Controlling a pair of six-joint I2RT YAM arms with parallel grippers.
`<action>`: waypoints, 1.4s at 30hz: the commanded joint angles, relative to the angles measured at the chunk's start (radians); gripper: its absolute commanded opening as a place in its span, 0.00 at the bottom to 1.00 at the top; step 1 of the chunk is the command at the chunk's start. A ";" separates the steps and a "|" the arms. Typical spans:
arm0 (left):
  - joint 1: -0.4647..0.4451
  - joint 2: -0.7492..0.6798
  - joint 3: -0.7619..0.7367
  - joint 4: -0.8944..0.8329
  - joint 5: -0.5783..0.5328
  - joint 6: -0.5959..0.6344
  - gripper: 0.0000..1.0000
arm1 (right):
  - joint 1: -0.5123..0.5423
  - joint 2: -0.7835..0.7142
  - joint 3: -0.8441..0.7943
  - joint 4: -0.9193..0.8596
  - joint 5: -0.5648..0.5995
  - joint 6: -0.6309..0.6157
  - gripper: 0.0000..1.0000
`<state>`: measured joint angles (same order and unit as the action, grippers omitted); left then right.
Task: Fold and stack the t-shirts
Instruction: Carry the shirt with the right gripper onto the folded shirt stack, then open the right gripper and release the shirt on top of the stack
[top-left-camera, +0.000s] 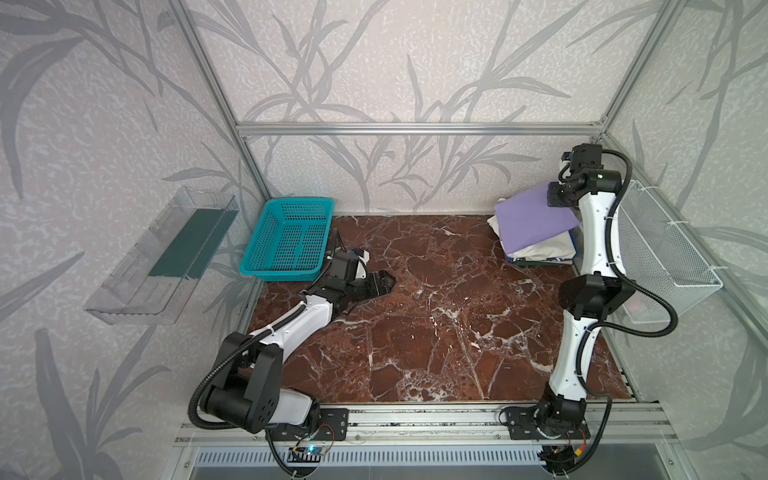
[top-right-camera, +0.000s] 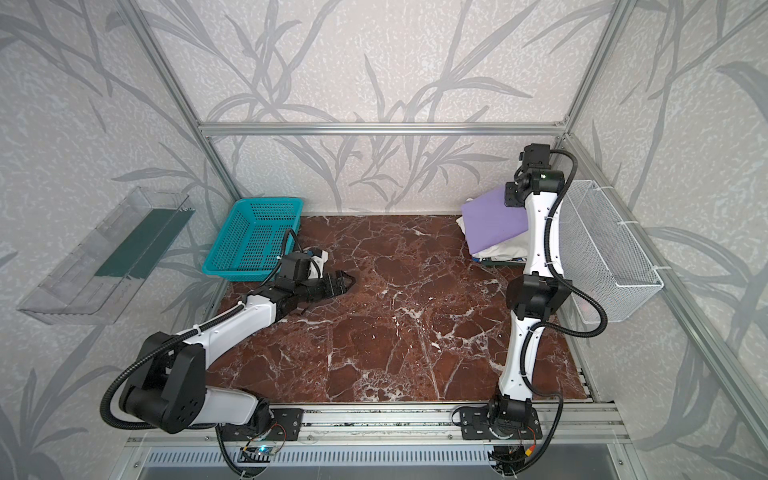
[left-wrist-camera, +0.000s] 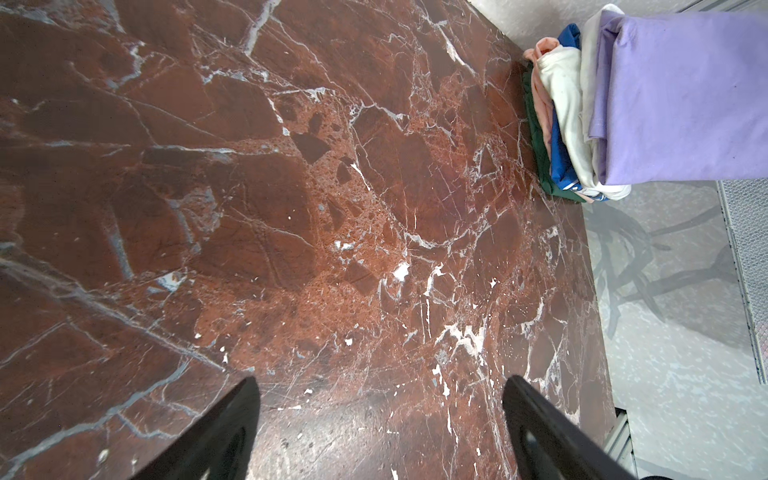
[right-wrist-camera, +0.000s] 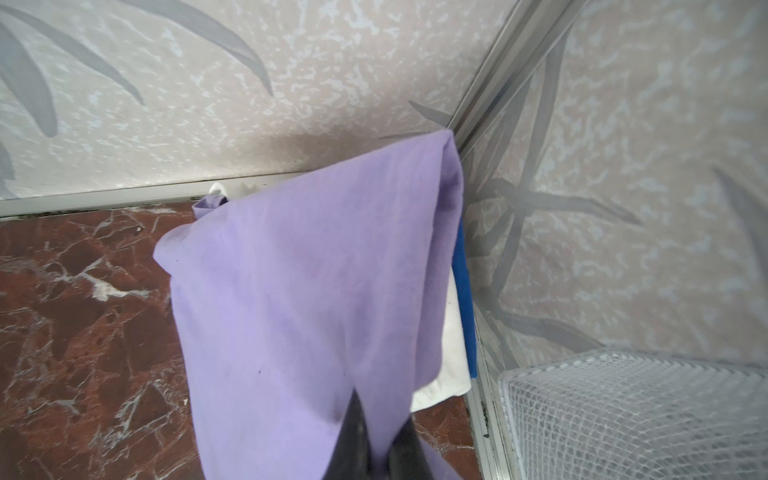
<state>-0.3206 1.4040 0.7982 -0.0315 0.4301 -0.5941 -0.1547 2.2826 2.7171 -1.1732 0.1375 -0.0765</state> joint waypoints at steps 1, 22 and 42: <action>-0.005 -0.014 0.027 -0.011 -0.001 0.019 0.92 | -0.004 0.051 0.039 0.033 0.107 -0.003 0.00; -0.005 -0.014 0.042 -0.035 -0.058 0.011 0.94 | 0.003 0.115 0.062 0.058 0.167 0.120 0.93; 0.024 -0.331 -0.054 -0.118 -0.699 0.149 0.99 | 0.177 -0.426 -0.656 0.261 -0.038 0.229 0.99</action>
<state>-0.3069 1.1309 0.7815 -0.1497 -0.0765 -0.5045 0.0257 1.9759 2.2074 -1.0248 0.1371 0.1234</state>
